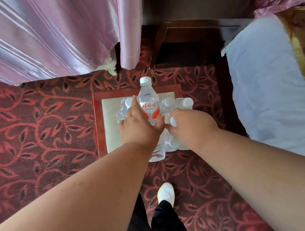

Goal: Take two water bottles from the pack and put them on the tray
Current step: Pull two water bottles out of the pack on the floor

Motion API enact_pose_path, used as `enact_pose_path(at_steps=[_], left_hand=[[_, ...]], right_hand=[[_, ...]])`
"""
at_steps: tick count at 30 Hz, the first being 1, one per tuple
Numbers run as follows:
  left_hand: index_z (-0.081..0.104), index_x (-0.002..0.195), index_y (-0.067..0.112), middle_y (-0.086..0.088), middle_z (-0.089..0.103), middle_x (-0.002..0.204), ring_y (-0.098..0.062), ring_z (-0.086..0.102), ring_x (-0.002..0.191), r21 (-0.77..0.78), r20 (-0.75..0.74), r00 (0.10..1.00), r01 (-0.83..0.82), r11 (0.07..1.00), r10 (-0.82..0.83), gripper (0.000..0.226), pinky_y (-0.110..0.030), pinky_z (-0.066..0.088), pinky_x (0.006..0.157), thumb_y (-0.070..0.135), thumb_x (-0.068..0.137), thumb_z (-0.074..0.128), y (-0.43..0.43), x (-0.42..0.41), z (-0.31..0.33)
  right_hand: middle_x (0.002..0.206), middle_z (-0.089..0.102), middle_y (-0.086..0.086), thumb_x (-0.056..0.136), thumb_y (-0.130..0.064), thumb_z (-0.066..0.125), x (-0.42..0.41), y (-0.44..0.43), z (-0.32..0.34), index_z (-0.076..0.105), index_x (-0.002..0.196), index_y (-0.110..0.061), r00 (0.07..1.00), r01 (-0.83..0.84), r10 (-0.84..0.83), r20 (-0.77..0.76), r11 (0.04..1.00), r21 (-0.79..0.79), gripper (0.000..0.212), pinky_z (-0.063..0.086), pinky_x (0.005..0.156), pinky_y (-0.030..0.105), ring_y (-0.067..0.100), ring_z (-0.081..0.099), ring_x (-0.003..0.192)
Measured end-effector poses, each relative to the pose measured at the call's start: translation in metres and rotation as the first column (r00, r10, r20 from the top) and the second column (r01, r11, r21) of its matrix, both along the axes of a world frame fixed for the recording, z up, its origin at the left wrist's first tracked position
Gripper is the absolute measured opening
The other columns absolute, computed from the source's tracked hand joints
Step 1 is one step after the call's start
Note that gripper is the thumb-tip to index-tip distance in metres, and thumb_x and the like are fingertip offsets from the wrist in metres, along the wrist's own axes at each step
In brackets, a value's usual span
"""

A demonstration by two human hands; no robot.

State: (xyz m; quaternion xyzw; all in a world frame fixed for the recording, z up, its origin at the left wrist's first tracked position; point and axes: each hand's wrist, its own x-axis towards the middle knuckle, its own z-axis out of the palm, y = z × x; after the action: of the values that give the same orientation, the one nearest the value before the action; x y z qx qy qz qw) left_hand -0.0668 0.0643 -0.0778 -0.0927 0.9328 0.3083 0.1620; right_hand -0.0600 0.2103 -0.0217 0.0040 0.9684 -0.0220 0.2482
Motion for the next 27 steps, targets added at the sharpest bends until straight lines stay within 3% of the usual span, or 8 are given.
enact_pose_path(at_steps=[3,5,9,13,18,21,23,27], left_hand=[[0.007,0.158,0.03,0.0,0.056,0.136,-0.03,0.053,0.119,0.033,0.036,0.999,-0.013,0.999,0.011,0.1,-0.045,0.032,0.112,0.068,0.077,0.052,0.0,-0.001,0.001],[0.007,0.158,0.03,0.001,0.056,0.136,-0.03,0.054,0.119,0.055,0.049,0.999,-0.024,0.998,0.022,0.1,-0.047,0.033,0.113,0.068,0.078,0.052,-0.001,-0.002,0.002],[0.009,0.159,0.027,0.0,0.057,0.137,-0.029,0.053,0.121,0.064,0.038,0.999,-0.03,0.997,0.028,0.099,-0.048,0.033,0.113,0.066,0.081,0.055,-0.001,-0.001,0.004],[0.008,0.159,0.027,-0.001,0.056,0.138,-0.028,0.053,0.123,0.074,0.043,0.999,-0.03,0.997,0.027,0.099,-0.048,0.031,0.114,0.064,0.082,0.058,-0.002,-0.002,0.006],[0.008,0.159,0.027,-0.001,0.057,0.135,-0.026,0.054,0.122,0.091,0.025,1.0,-0.02,0.996,0.018,0.098,-0.049,0.033,0.113,0.065,0.084,0.059,-0.003,-0.002,0.005],[0.007,0.159,0.028,-0.002,0.055,0.139,-0.028,0.053,0.124,0.077,0.023,1.0,-0.009,0.997,0.007,0.098,-0.05,0.033,0.113,0.068,0.084,0.056,-0.003,-0.001,0.002],[0.008,0.158,0.026,-0.002,0.056,0.135,-0.027,0.055,0.121,0.071,0.009,1.0,0.007,0.997,-0.008,0.097,-0.051,0.034,0.112,0.071,0.083,0.05,-0.003,-0.001,0.001],[0.01,0.157,0.026,-0.004,0.057,0.136,-0.026,0.056,0.121,0.061,-0.031,0.999,0.041,0.997,-0.039,0.094,-0.052,0.036,0.111,0.077,0.083,0.039,-0.006,0.0,-0.004]], right_hand=[[0.092,0.069,-0.002,0.092,-0.054,0.056,0.017,0.016,0.033,0.063,0.11,-0.022,0.983,0.116,-0.141,-0.114,0.973,-0.201,0.037,0.049,0.063,0.035,0.023,0.064,0.081],[0.094,0.07,-0.009,0.089,-0.053,0.062,0.027,0.026,0.056,0.065,0.106,-0.025,0.949,0.196,-0.271,-0.16,0.906,-0.375,0.033,0.054,0.069,0.035,0.012,0.065,0.084],[0.104,0.064,-0.021,0.088,-0.047,0.066,0.033,0.043,0.092,0.065,0.107,-0.035,0.881,0.205,-0.402,-0.25,0.8,-0.564,0.022,0.042,0.076,0.005,-0.012,0.058,0.099],[0.125,0.064,-0.013,0.099,-0.044,0.058,0.022,0.052,0.109,0.059,0.113,-0.031,0.871,0.203,-0.44,-0.218,0.726,-0.657,0.019,0.037,0.086,-0.003,-0.011,0.056,0.111],[0.099,0.07,-0.003,0.095,-0.05,0.052,-0.031,0.044,0.098,0.056,0.102,-0.024,0.883,0.293,-0.444,-0.15,0.773,-0.563,0.027,0.05,0.071,0.026,0.011,0.065,0.091],[0.097,0.074,0.005,0.096,-0.043,0.051,-0.066,0.029,0.073,0.057,0.109,-0.015,0.896,0.362,-0.444,-0.012,0.745,-0.561,0.031,0.047,0.067,0.028,0.017,0.068,0.088],[0.085,0.074,0.008,0.097,-0.039,0.052,-0.085,0.015,0.049,0.061,0.1,-0.004,0.883,0.411,-0.467,0.053,0.713,-0.568,0.036,0.045,0.062,0.031,0.018,0.065,0.075],[0.104,0.071,0.006,0.095,-0.053,0.051,-0.095,-0.011,-0.002,0.063,0.121,-0.01,0.743,0.657,-0.633,0.218,0.628,-0.417,0.052,0.052,0.075,0.034,0.026,0.068,0.091]])
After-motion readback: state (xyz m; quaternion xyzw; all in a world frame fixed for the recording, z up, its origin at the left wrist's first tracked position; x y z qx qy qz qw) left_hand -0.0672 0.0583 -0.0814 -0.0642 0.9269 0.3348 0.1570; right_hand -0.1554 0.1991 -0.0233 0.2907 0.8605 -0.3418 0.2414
